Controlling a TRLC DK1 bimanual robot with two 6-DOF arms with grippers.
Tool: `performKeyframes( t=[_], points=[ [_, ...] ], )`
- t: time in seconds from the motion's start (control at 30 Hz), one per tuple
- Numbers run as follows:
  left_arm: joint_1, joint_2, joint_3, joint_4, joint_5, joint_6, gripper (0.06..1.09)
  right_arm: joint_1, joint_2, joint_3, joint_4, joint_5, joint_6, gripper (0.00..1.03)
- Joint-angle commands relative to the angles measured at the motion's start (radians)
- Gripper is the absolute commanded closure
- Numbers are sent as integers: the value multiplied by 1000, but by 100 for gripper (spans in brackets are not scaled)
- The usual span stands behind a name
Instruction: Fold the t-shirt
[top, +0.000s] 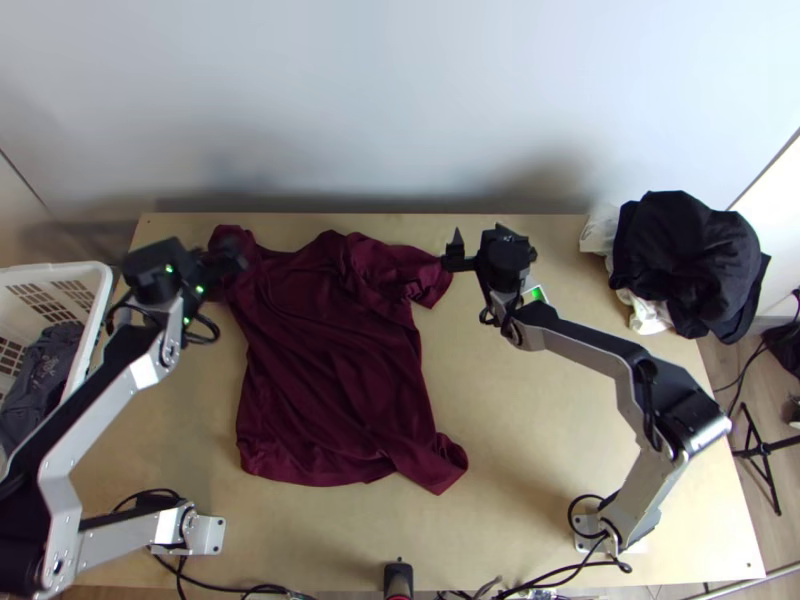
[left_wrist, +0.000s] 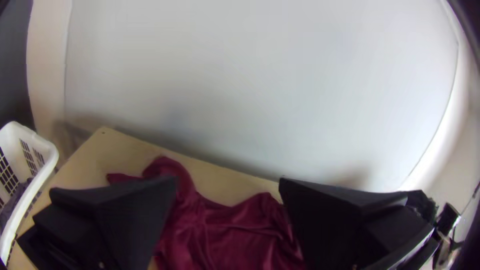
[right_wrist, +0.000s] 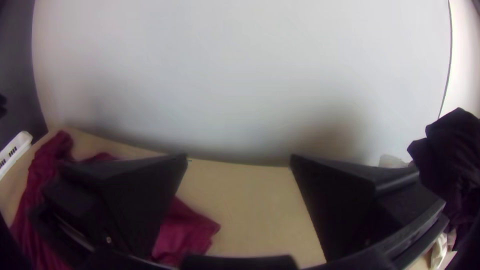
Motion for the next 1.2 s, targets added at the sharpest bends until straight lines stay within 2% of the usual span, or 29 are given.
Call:
performKeyframes(
  t=[0.0, 0.37, 0.63, 0.77, 1.07, 1.17],
  points=[
    [-187, -106, -16, -148, 11, 37, 11, -42, 92, 50, -1, -1, 30, 7],
    [-375, -45, -11, -303, -3, 85, 11, -36, 228, 158, -27, -20, 38, 9],
    [-651, 18, 27, -498, -3, 208, 11, -8, 267, 194, -30, -20, 53, 9],
    [-762, 27, 62, -576, 2, 263, 11, -4, 268, 194, -31, -20, 58, 4],
    [-891, 173, 179, -580, 11, 246, 11, -16, 282, 200, -44, -20, 68, 5],
    [-949, 239, 234, -633, 12, 252, 11, -19, 270, 197, -45, -20, 70, 7]
  ],
)
